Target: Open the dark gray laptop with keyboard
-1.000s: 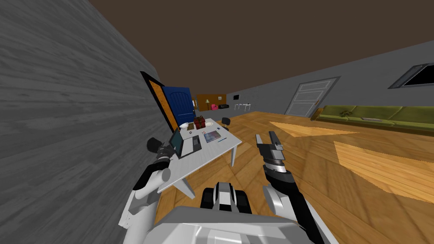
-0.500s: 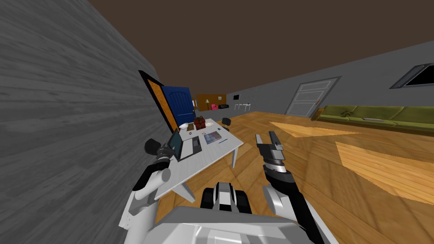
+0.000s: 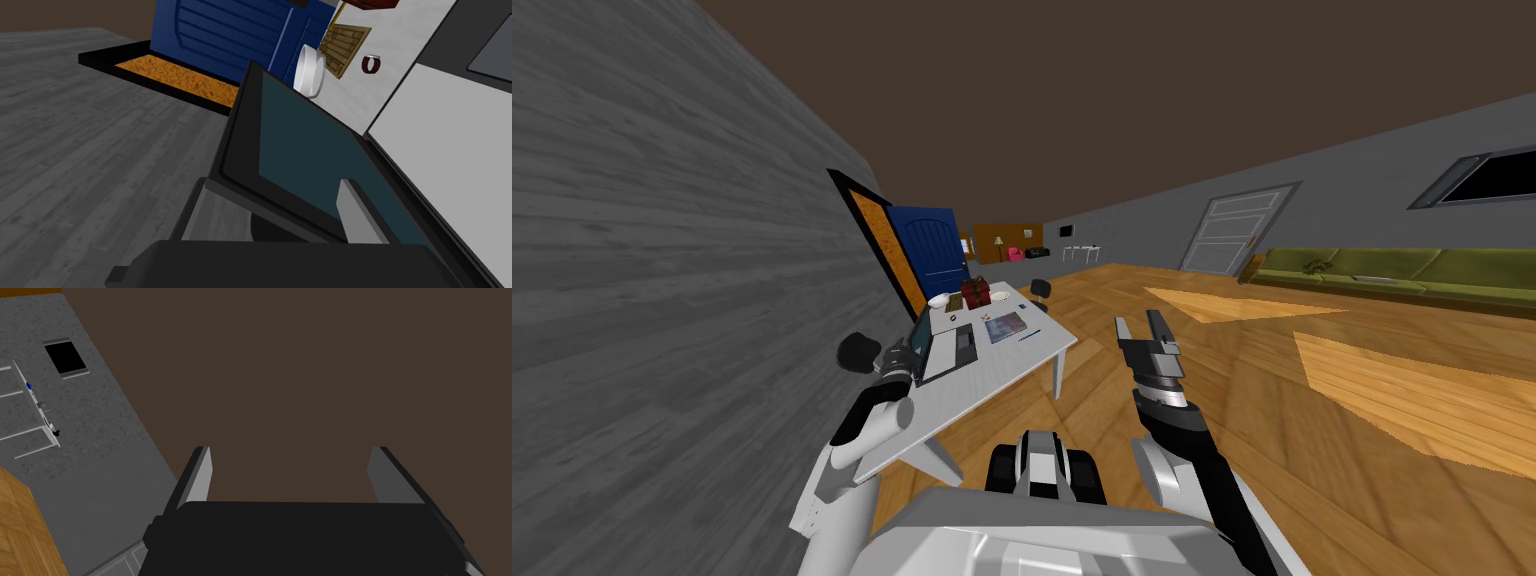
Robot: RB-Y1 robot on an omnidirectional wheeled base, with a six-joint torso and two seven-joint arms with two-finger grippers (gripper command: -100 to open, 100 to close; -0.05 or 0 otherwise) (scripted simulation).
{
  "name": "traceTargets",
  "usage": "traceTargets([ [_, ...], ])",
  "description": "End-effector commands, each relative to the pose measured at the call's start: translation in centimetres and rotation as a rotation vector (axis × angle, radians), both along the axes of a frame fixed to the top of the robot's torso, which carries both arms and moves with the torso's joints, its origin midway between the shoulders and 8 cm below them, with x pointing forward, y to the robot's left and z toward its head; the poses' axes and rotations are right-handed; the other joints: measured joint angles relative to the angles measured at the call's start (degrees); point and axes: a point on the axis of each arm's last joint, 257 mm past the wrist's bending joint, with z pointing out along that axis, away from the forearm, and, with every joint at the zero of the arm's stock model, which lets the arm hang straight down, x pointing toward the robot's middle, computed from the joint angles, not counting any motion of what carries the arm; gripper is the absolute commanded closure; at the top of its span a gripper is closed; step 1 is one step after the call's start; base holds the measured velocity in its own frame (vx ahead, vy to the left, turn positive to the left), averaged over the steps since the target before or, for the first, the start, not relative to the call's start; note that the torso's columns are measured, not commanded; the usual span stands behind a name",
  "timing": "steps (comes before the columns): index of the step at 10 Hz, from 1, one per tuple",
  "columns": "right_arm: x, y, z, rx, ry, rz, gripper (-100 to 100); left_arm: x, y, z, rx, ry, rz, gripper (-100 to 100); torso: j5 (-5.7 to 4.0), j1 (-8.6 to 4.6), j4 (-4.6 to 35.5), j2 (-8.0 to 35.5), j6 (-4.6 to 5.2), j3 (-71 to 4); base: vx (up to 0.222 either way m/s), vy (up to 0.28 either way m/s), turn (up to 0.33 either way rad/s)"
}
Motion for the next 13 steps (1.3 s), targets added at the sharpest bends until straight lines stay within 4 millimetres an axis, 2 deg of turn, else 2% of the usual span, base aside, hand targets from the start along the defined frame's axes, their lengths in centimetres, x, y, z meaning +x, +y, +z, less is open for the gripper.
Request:
traceTargets([
  [1,0.0,0.0,0.0,0.000,0.000,0.000,0,-0.1,0.7,-0.6,0.089,0.065,0.008,100,-0.04,-0.01,0.06,0.08,-0.02,0.05,0.026,-0.098,-0.028],
  [3,0.0,0.0,0.0,0.000,0.000,0.000,0,-0.1,1.1,-0.8,0.156,0.106,0.011,100,-0.17,-0.18,0.17,0.21,-0.04,0.12,0.024,-0.086,-0.020],
  [4,0.0,0.0,0.0,0.000,0.000,0.000,0,-0.1,0.9,-0.9,0.129,0.093,0.009,100,-0.24,-0.30,0.21,0.23,0.01,0.12,0.012,-0.040,-0.003],
  [5,0.0,0.0,0.0,0.000,0.000,0.000,0,0.2,1.2,-1.9,0.202,0.140,0.012,100,-0.25,-0.24,0.23,0.27,0.01,0.14,0.021,-0.064,0.018],
  [13,0.0,0.0,0.0,0.000,0.000,0.000,0,1.5,1.3,-5.5,0.491,0.309,-0.006,100,-0.28,-0.38,0.22,0.21,0.05,0.11,0.038,-0.074,0.023],
])
